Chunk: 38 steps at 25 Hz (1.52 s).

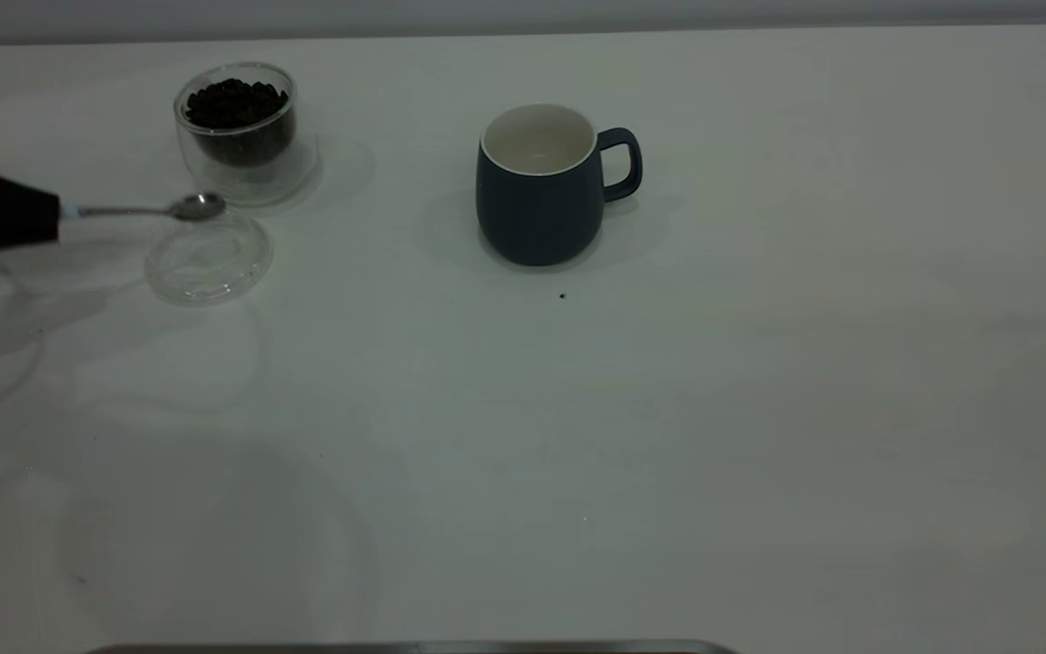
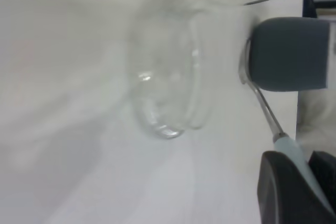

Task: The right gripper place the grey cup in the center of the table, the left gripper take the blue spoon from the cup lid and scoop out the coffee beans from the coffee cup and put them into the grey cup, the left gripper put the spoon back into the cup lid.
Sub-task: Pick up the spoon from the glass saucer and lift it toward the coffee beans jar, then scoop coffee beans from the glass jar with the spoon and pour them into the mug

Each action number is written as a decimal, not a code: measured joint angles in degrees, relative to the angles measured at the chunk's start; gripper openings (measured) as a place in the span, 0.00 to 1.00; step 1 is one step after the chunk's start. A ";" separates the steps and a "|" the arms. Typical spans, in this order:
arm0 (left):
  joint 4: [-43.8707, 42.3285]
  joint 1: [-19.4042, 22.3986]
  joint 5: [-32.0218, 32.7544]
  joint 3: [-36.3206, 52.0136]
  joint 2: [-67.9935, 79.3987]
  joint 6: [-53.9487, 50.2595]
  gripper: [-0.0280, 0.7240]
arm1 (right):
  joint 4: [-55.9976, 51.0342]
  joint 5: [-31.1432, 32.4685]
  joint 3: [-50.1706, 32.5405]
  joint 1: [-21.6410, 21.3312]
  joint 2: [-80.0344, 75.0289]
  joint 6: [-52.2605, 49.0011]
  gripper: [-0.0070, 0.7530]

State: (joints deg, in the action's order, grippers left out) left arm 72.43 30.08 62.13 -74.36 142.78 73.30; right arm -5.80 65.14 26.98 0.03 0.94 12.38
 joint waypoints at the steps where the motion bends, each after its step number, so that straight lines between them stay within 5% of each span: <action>1: -0.59 0.00 0.15 0.00 -1.13 0.00 0.20 | 0.00 0.00 0.00 0.00 0.00 0.00 0.49; 11: 2.31 -1.10 -0.17 -1.35 -10.26 11.44 0.20 | 0.00 0.00 0.00 0.00 0.00 0.00 0.49; 25: 8.10 -14.50 -24.46 -1.35 -11.23 33.85 0.20 | 0.00 0.00 0.00 0.00 0.00 0.00 0.49; 38: 11.83 -15.75 -28.61 -1.35 -11.23 39.20 0.20 | 0.00 0.00 0.00 0.00 0.00 0.00 0.49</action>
State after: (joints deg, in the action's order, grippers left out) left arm 84.26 14.33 33.52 -75.70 131.56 112.51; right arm -5.80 65.14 26.98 0.03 0.94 12.38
